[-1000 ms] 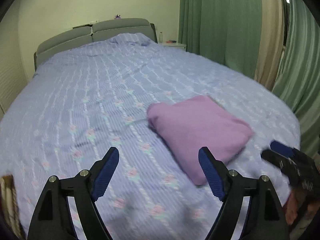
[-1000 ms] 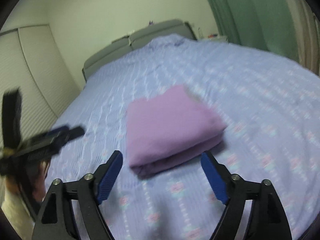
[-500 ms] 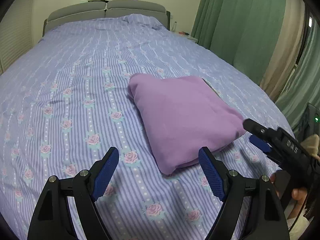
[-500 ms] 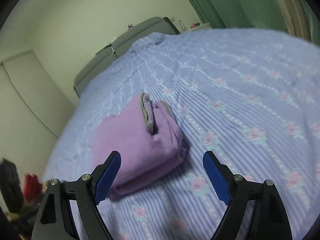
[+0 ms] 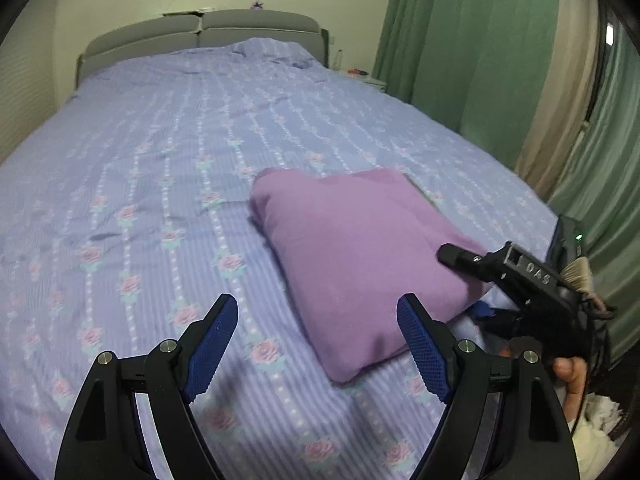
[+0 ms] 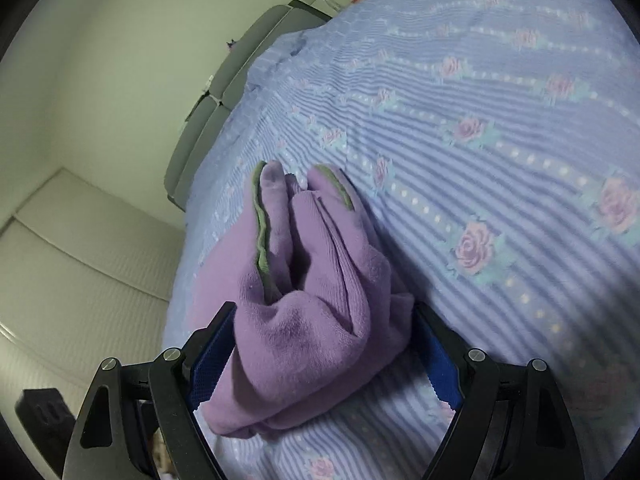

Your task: Fold small clothes

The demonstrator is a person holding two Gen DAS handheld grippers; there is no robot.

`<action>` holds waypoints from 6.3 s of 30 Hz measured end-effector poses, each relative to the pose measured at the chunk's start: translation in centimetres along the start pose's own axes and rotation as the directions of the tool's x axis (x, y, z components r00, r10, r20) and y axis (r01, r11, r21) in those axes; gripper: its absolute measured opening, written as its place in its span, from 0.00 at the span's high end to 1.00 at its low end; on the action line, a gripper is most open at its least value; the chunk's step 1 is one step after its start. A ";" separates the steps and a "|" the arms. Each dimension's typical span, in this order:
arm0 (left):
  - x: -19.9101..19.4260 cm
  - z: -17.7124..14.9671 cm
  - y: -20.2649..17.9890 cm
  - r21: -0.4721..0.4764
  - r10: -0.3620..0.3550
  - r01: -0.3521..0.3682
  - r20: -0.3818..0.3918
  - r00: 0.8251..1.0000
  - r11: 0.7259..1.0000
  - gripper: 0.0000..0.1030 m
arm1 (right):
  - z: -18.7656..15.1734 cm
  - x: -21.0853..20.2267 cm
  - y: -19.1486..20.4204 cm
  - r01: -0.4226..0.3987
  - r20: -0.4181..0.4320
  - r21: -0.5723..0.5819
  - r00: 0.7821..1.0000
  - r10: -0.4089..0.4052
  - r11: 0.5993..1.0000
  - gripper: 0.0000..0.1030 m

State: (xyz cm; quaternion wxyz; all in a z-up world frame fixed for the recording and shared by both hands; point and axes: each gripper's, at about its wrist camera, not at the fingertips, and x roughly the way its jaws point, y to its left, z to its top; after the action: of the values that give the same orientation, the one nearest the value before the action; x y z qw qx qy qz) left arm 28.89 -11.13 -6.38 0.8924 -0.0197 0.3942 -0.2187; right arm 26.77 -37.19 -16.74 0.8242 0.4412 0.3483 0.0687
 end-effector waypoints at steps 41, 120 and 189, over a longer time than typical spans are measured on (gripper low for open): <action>7.4 9.0 6.9 -0.006 -0.080 0.080 -0.137 0.987 0.997 0.27 | -1.0 0.0 0.2 0.133 0.025 -0.160 0.991 -0.130 0.978 0.57; -36.3 -2.6 23.3 -0.087 0.194 -0.174 0.355 0.914 0.981 0.49 | -26.1 -5.1 41.3 -0.215 -0.074 -0.766 0.965 0.250 0.605 0.59; -38.0 -8.3 28.2 -0.186 0.614 -0.586 0.199 0.764 0.789 0.06 | -29.1 0.5 42.5 -0.135 -0.098 -0.813 0.991 0.095 0.566 0.12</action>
State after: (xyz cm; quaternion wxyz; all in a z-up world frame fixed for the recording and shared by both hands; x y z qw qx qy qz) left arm 10.99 30.90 8.50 0.9548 0.0299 0.2762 0.1053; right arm 16.97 8.33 5.22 0.9207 0.0314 0.2656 0.2843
